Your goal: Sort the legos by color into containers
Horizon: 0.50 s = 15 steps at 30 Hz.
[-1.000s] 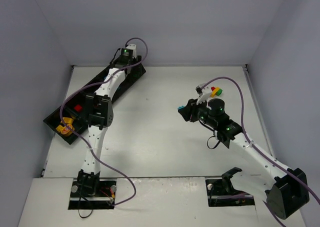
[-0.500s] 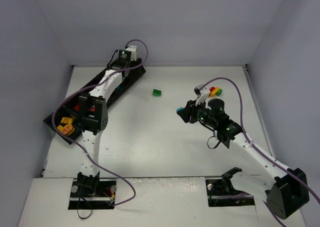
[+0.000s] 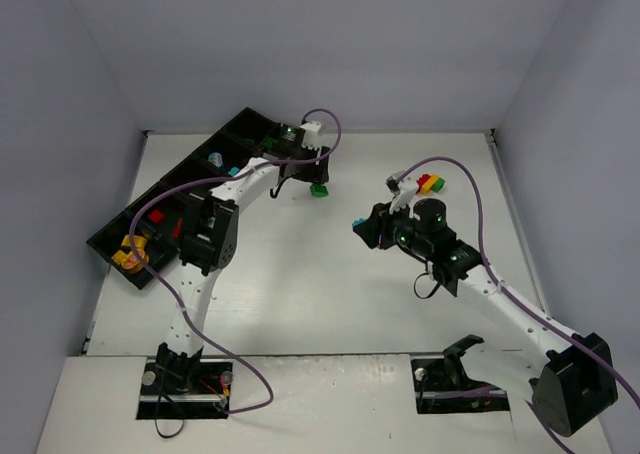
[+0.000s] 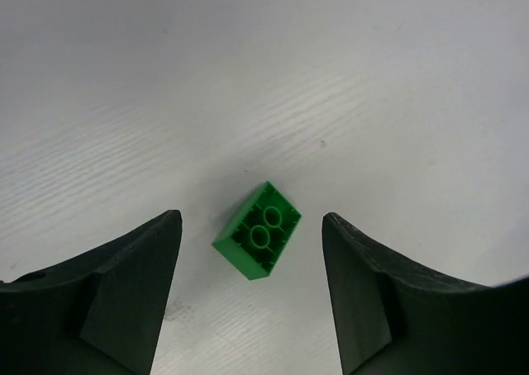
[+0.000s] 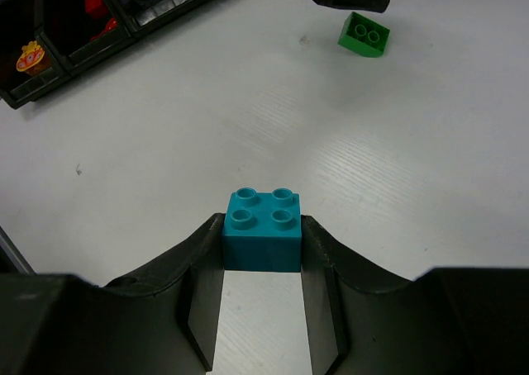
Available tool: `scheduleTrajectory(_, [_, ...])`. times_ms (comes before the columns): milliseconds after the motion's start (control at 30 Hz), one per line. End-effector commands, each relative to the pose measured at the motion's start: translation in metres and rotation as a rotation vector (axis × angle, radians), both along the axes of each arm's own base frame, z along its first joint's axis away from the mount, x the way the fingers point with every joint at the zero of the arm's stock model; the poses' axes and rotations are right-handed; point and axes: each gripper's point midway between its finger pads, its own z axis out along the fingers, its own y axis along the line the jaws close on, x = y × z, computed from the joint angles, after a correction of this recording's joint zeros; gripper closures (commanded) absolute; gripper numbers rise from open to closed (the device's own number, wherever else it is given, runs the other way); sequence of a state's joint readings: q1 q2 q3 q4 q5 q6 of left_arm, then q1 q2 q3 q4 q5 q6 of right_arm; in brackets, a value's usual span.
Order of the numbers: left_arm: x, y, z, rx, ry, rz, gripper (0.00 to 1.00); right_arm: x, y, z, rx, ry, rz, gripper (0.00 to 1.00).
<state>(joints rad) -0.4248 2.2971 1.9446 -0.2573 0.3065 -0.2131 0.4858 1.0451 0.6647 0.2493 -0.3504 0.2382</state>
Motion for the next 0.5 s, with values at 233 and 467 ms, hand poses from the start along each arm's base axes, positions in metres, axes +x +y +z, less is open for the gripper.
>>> scheduleTrajectory(233, [-0.004,-0.013,0.006,-0.028,-0.014,-0.056,0.37,-0.01,0.003,0.01,0.055,-0.033,0.024,0.92])
scheduleTrajectory(467, [-0.011,-0.017,-0.015,0.019,0.02,-0.064,0.37,-0.01,0.005,0.01,0.055,-0.031,0.03,0.91])
